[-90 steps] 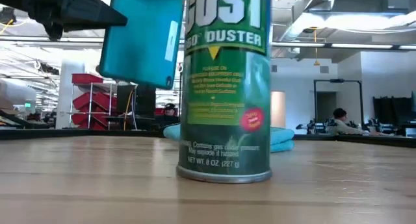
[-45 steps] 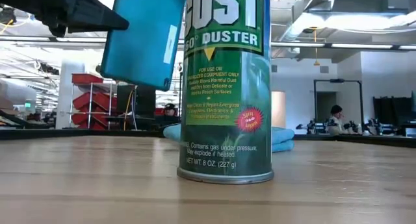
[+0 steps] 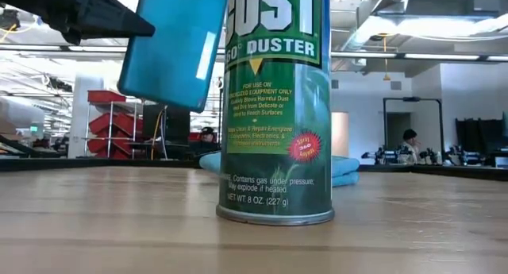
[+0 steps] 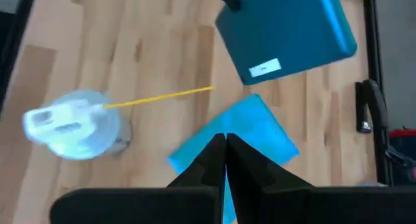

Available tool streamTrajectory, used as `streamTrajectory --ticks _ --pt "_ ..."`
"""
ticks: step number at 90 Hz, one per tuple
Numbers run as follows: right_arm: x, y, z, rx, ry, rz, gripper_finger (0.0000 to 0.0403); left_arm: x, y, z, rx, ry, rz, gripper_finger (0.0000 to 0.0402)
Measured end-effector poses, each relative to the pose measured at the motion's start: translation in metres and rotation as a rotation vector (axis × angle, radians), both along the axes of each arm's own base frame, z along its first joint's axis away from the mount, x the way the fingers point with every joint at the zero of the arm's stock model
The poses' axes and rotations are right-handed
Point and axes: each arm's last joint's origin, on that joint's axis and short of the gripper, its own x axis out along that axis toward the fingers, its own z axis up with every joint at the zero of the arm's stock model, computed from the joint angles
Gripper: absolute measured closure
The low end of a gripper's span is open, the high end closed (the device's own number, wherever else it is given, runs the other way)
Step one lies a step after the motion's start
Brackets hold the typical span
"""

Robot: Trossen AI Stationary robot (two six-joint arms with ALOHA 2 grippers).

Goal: Apply microfiber cloth
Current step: Wipe the back of the black tablet using the blue microfiber cloth

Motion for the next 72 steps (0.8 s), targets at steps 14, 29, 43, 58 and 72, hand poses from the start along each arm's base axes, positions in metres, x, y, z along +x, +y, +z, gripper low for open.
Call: streamTrajectory --ticks 14,29,43,58,72 --pt "-0.002 0.01 -0.013 0.087 -0.043 0.068 0.0403 0.0 0.0 0.0 0.0 0.0 0.0 0.0397" --pt "-0.016 0.013 -0.043 0.179 -0.104 0.107 0.0403 0.0 0.0 0.0 -0.001 0.004 -0.006 0.0397" --pt "-0.036 0.002 -0.069 0.286 -0.218 0.098 0.0403 0.0 0.0 0.0 -0.005 0.009 -0.017 0.0397" --pt "-0.065 -0.018 -0.088 0.366 -0.38 0.083 0.0403 0.0 0.0 0.0 -0.003 0.013 -0.018 0.0397" --pt "-0.084 -0.037 -0.117 0.401 -0.457 0.037 0.0403 0.001 0.001 -0.001 0.0 0.02 -0.017 0.0397"
